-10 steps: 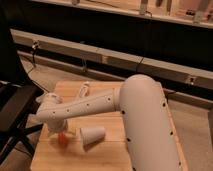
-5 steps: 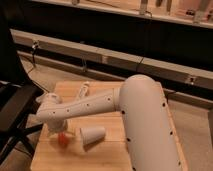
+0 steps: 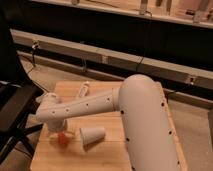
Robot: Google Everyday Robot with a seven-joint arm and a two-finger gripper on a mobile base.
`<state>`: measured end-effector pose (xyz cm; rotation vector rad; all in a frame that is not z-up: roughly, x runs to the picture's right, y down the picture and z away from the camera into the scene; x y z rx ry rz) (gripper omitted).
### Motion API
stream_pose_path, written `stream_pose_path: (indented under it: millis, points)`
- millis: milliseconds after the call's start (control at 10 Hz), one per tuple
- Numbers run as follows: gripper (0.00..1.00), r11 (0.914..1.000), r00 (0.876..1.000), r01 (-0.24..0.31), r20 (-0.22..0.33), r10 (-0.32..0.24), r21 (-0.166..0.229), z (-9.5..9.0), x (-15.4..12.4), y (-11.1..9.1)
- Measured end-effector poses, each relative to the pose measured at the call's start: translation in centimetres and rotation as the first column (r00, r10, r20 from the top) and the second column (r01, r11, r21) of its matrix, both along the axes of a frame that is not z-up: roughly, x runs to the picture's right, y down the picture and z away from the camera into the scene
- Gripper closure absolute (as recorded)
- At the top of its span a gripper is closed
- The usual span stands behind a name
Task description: Drag the pepper across the table
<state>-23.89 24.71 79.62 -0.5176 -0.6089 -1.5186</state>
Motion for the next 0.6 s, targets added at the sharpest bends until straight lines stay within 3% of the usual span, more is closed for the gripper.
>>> stream_pose_path:
  millis: [500, 600]
  points:
    - [0.20, 0.9999, 1.000, 0.000, -0.018, 0.000, -0.014, 0.58, 0.05, 0.33]
    - [0.24, 0.9998, 1.000, -0.001, -0.023, 0.001, -0.020, 0.84, 0.27, 0.57]
